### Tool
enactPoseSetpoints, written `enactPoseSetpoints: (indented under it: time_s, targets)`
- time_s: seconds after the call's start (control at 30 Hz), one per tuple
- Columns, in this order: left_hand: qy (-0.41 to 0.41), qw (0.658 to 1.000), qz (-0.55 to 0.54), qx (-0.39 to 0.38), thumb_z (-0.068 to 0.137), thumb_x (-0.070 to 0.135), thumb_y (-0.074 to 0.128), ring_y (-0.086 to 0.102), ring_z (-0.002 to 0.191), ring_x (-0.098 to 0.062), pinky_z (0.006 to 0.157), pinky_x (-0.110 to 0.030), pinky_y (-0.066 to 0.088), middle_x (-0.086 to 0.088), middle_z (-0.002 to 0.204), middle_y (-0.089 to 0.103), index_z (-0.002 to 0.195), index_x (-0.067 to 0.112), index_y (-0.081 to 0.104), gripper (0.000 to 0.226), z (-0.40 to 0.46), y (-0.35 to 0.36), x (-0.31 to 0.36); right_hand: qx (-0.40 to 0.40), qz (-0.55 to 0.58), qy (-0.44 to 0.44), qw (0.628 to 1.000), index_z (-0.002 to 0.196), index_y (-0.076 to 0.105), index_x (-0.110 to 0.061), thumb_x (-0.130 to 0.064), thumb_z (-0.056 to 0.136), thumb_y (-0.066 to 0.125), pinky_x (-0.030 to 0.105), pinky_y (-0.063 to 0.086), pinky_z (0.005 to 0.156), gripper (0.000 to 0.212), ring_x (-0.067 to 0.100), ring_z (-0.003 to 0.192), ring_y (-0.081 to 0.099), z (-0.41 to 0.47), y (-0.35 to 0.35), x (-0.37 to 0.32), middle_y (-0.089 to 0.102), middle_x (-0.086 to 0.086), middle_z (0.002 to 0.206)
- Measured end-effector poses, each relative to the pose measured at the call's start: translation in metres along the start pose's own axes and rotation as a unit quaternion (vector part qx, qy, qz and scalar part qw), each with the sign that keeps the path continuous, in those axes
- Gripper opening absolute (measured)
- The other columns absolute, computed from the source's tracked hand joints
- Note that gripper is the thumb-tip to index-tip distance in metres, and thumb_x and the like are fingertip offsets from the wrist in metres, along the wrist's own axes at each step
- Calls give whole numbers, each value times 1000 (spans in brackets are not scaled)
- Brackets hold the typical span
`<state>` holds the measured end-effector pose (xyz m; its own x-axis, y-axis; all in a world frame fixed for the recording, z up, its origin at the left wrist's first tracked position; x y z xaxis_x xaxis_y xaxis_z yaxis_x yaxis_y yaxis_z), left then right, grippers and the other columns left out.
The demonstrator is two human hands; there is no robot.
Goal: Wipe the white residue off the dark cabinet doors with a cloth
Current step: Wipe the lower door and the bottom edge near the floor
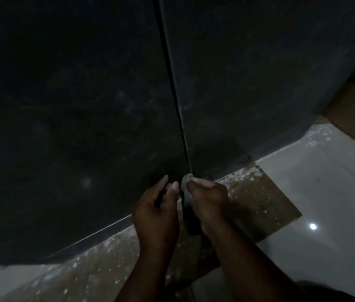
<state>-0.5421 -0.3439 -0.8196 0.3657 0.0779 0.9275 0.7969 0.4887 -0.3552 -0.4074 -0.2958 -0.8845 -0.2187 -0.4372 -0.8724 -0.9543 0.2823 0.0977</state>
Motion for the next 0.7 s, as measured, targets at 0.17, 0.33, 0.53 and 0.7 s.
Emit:
enactPoseSetpoints:
  time_s: [0.17, 0.33, 0.53, 0.7]
  targets:
    - [-178, 967, -172, -60, 89, 18, 80, 76, 97, -8, 80, -21, 59, 7, 97, 81, 103, 22, 82, 14, -7, 16, -30, -111, -106, -70, 986, 94, 78, -50, -21, 99, 66, 31, 59, 91, 31, 0, 100, 72, -23, -2, 3, 77, -19, 103]
    - [-330, 919, -208, -52, 85, 2, 81, 79, 83, -24, 65, -28, 61, -11, 87, 80, 98, 5, 77, 15, -17, 32, -58, -146, -175, -53, 972, 109, 80, -28, -7, 98, 62, 38, 57, 100, 30, 10, 109, 70, -18, -18, 5, 73, -3, 120]
    - [-463, 876, -134, -26, 80, 15, 82, 76, 73, -26, 67, -32, 62, -11, 78, 76, 89, 5, 78, 14, -23, 63, -95, -76, -259, 5, 963, 124, 72, -24, -12, 100, 59, 14, 51, 78, 30, 1, 94, 63, 4, -32, 4, 70, -3, 126]
    - [-517, 838, -170, 49, 106, 27, 60, 65, 120, -34, 90, -36, 57, -18, 128, 68, 124, -1, 66, 34, -7, 75, -117, 35, -225, 9, 974, 137, 61, -22, -11, 96, 58, 22, 39, 86, 42, 14, 106, 57, 24, -35, -8, 65, 1, 133]
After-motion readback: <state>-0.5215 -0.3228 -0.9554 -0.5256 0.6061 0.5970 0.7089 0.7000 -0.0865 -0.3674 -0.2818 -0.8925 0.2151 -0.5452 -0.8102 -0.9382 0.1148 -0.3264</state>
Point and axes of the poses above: each hand's wrist, its own z-axis towards the middle knuckle, its own y-axis out of the palm, x = y × z, the point moved 6 cm from there along z, towards the middle knuckle
